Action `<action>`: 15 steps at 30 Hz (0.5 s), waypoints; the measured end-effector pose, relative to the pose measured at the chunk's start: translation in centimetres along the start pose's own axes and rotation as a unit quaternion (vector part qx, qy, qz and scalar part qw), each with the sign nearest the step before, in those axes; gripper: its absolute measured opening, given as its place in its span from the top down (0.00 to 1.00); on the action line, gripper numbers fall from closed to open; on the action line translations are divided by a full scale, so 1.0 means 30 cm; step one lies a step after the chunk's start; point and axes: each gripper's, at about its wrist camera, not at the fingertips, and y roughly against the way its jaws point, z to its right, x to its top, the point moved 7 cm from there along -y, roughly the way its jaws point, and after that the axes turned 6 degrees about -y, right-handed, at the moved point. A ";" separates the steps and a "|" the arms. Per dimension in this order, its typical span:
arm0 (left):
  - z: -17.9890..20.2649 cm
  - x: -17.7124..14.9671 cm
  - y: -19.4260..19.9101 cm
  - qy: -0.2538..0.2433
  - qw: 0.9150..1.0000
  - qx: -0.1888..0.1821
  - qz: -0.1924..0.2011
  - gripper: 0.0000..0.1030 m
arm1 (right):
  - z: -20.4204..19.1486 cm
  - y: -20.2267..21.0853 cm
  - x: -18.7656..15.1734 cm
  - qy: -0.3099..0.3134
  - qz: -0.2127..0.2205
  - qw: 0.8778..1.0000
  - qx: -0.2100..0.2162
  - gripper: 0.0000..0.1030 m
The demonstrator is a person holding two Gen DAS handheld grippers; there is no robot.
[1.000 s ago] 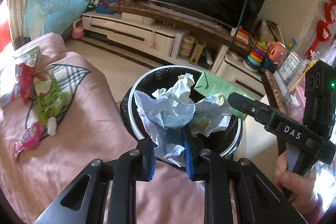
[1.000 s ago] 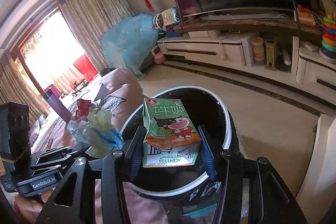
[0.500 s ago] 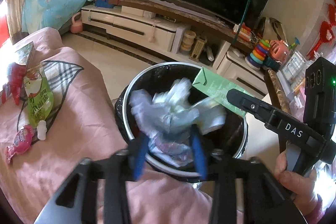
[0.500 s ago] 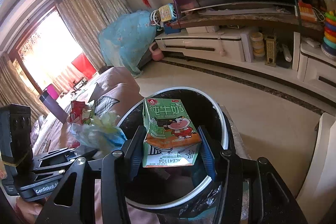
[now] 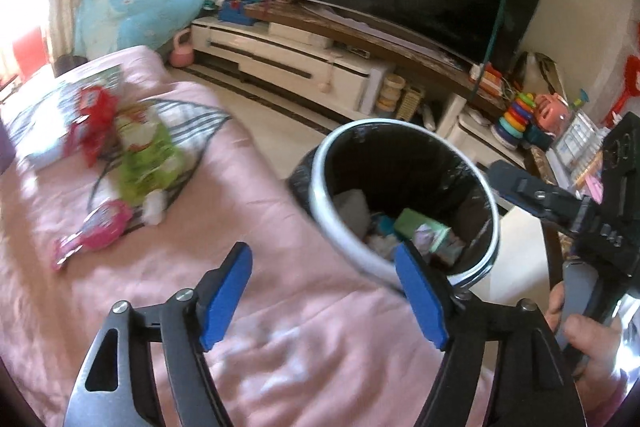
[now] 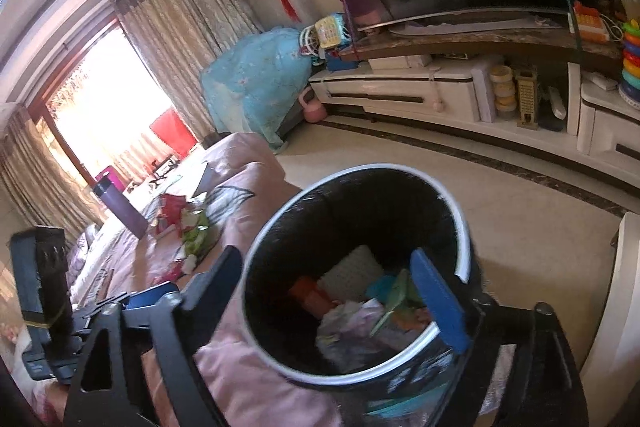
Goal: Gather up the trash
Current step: 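Grasp the pink candy pack with the left gripper while the right grasps the green juice pouch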
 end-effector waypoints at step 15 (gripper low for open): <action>-0.227 -0.232 0.260 0.063 0.996 0.060 0.011 0.26 | -0.281 -0.066 -0.161 0.038 -0.035 0.998 0.038 0.04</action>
